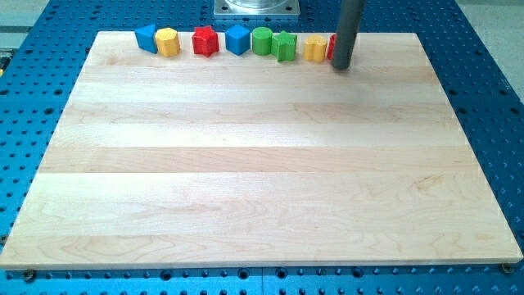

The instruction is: Move the heart upwards

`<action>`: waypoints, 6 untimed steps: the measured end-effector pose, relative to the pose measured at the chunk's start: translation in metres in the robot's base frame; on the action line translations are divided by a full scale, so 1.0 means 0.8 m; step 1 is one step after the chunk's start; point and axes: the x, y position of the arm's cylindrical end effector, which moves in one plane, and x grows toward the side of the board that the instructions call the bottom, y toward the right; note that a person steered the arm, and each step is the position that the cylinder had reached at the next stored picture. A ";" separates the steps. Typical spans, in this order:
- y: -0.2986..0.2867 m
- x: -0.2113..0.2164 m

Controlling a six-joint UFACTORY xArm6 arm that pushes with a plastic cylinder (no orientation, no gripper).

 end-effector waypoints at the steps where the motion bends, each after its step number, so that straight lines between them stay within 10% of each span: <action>1: 0.007 -0.016; 6: -0.097 -0.016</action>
